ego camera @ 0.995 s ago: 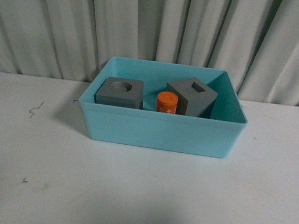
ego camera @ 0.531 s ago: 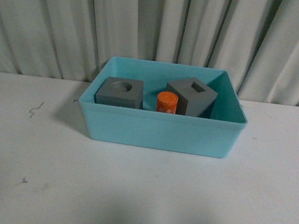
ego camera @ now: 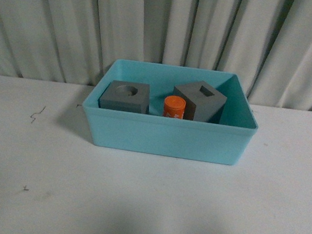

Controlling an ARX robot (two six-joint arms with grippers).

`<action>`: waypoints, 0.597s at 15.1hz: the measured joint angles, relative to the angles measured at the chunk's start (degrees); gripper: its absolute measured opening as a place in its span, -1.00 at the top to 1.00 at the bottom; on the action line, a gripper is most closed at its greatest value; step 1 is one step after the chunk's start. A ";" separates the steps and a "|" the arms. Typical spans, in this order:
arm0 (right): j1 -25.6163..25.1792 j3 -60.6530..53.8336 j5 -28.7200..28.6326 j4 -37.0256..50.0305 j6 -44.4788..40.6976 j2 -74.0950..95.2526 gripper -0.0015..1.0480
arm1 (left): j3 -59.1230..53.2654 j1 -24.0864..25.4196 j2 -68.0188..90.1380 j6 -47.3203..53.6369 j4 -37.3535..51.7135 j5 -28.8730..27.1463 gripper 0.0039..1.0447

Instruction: Place gray and orange parts in blue box

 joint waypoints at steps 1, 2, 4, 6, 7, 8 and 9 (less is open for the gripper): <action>0.00 0.00 0.00 0.00 0.00 0.00 -0.87 | 0.00 0.00 0.00 0.00 0.00 0.00 -0.88; 0.00 0.00 0.00 0.00 0.00 0.00 -0.87 | 0.00 0.00 0.00 0.00 0.00 0.00 -0.88; 0.00 0.00 0.00 0.00 0.00 0.00 -0.87 | 0.00 0.00 0.00 0.00 0.00 0.00 -0.88; 0.00 0.00 0.00 0.00 0.00 0.00 -0.87 | 0.00 0.00 0.00 0.00 0.00 0.00 -0.88; 0.00 0.00 0.00 0.00 0.00 0.00 -0.87 | 0.00 0.00 0.00 0.00 0.00 0.00 -0.88; 0.00 0.00 0.00 0.00 0.00 0.00 -0.87 | 0.00 0.00 0.00 0.00 0.00 0.00 -0.88; 0.00 0.00 0.00 0.00 0.00 0.00 -0.87 | 0.00 0.00 0.00 0.00 0.00 0.00 -0.88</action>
